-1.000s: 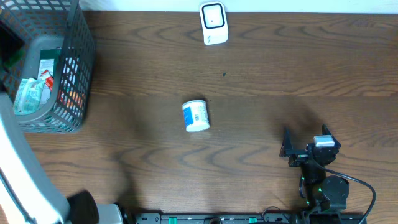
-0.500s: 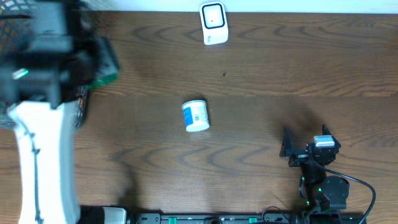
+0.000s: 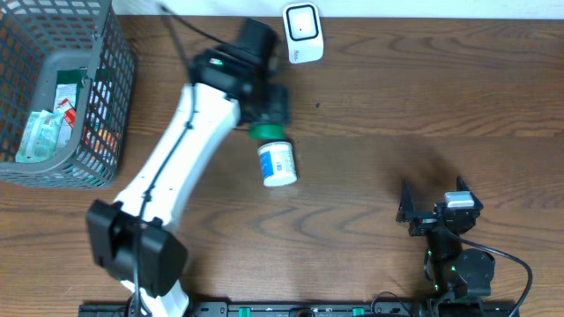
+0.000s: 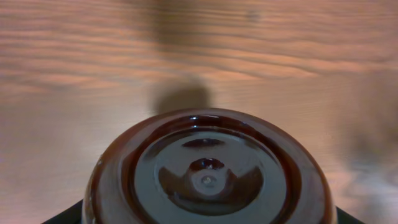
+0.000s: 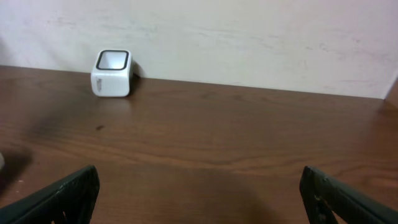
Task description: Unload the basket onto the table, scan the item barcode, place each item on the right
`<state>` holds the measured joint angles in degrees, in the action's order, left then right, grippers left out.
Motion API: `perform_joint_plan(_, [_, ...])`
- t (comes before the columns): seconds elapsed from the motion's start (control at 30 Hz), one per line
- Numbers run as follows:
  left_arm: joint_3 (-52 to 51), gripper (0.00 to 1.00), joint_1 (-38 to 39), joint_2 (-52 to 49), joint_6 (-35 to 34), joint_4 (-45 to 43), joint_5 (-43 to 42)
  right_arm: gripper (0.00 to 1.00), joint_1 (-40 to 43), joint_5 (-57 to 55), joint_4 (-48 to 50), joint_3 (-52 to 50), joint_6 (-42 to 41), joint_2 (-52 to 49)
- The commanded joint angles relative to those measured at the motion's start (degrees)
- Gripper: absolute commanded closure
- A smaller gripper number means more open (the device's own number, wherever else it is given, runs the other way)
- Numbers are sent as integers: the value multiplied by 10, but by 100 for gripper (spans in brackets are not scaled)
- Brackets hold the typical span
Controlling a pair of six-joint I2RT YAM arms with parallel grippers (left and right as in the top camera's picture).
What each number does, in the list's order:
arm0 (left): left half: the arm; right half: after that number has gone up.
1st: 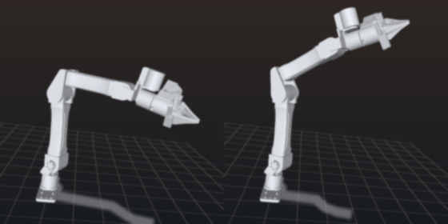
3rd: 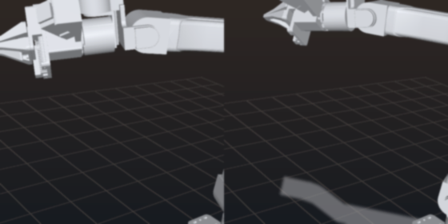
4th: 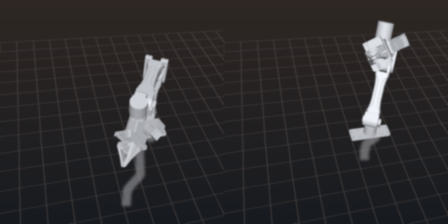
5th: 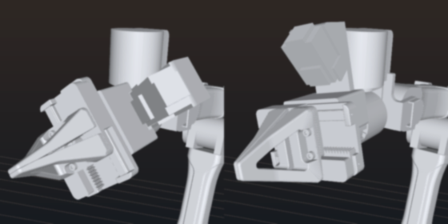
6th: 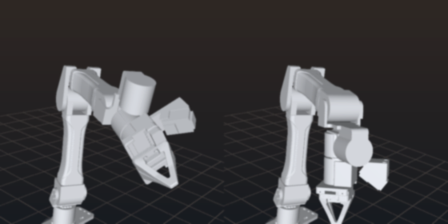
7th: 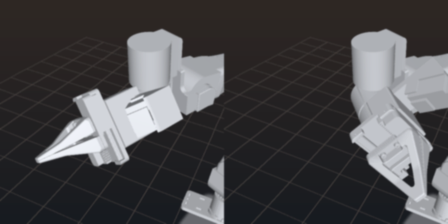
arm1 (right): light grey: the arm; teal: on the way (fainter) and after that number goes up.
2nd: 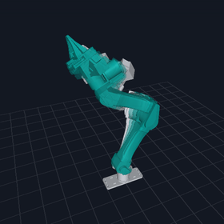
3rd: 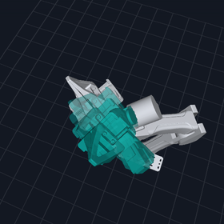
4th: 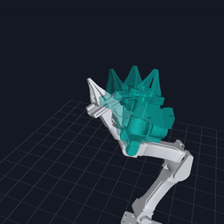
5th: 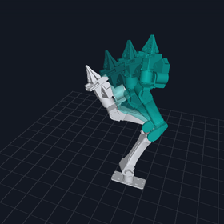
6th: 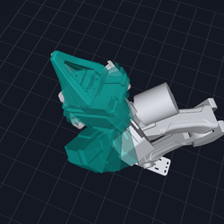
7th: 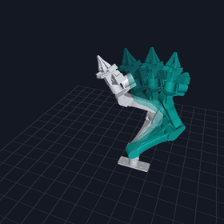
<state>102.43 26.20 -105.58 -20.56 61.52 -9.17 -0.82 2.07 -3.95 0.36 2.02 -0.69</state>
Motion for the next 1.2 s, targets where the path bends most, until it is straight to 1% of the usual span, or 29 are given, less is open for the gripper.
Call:
perform_joint_plan(0.0, [7,41,61,-33,-35,-32,-26,1,-3,-1,-2,0,-7,3])
perform_joint_plan(0.13, [7,41,117,-73,-66,-83,-23,1,-3,-1,-2,0,-7,3])
perform_joint_plan(0.33, [7,41,182,-146,-89,-138,17,1,-3,-1,-2,0,-7,3])
perform_joint_plan(0.47, [7,40,203,-189,-117,-145,109,1,-3,-1,-2,0,-7,3])
perform_joint_plan(0.6, [7,40,204,-223,-117,-152,123,1,-3,-1,-2,0,-7,3])
perform_joint_plan(0.63, [7,36,204,-228,-117,-152,123,1,-3,-1,-2,0,-7,3])
perform_joint_plan(0.7, [7,24,204,-233,-117,-151,122,1,-3,-1,-2,0,-7,3])
perform_joint_plan(0.77, [8,20,204,-233,-117,-152,122,1,-3,-1,-2,0,-7,3])
perform_joint_plan(0.87, [12,10,204,-227,-116,-152,122,1,-3,-1,-2,0,-7,3])
perform_joint_plan(0.93, [18,5,204,-217,-110,-152,122,1,-3,-1,-2,0,-7,3])
perform_joint_plan(1.17, [26,4,204,-178,-97,-156,123,1,-3,-1,-2,0,-7,3])
